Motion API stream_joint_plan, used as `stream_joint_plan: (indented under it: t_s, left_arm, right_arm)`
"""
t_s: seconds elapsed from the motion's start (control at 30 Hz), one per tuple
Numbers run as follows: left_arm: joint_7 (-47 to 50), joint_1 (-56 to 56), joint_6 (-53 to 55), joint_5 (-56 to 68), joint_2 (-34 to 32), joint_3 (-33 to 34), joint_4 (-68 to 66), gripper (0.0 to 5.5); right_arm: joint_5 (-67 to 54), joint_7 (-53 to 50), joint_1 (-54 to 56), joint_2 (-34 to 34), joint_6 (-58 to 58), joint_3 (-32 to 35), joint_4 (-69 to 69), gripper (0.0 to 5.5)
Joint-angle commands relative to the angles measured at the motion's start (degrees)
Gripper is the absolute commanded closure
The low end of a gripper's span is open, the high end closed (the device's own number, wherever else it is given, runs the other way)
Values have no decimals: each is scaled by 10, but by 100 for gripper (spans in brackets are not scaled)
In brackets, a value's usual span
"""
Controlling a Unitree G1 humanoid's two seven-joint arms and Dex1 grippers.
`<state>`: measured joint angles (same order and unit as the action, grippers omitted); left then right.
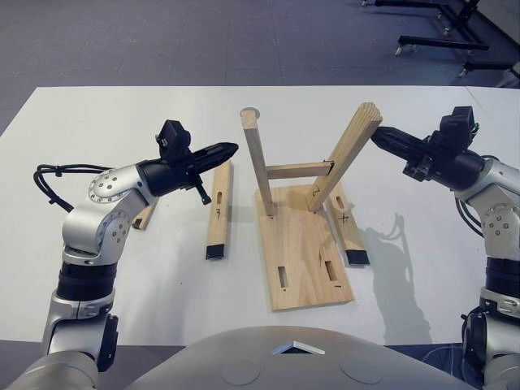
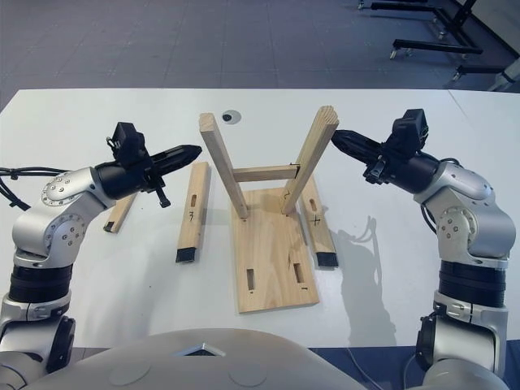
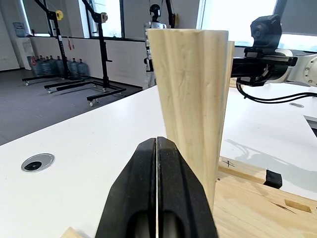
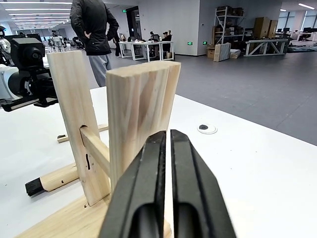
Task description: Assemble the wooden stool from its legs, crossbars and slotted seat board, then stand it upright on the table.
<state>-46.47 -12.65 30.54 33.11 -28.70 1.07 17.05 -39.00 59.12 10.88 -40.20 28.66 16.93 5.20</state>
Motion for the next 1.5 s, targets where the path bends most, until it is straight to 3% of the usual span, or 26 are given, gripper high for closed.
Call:
stream_joint_plan:
  t_s: [0.03,0.2,0.5,0.67,0.97,1.3,1.5]
  left_arm:
    - [-1,14,21,7,-18,10,4,550]
    - [5,60,12,4,-28,29,30,550]
    - [87,189,126,192,23,19,211,550]
    - [166,146,174,200,82,-62,157,550]
    - [150,71,180,68,113,-184,-72,550]
    - [141,-8,114,-40,138,-188,-220,550]
    - [131,-21,90,-69,140,-186,-245,550]
  right_arm:
    - [2,15,-16,-27,10,2,4,465]
    - [-18,57,-99,-67,48,1,76,382]
    - [-17,99,-267,-112,83,-53,229,382]
    - [31,83,-183,-70,49,-140,164,382]
    - [130,96,-24,22,-10,-273,-38,382]
    - [190,80,42,129,-117,-305,-189,382]
    - [229,37,105,186,-223,-284,-330,382]
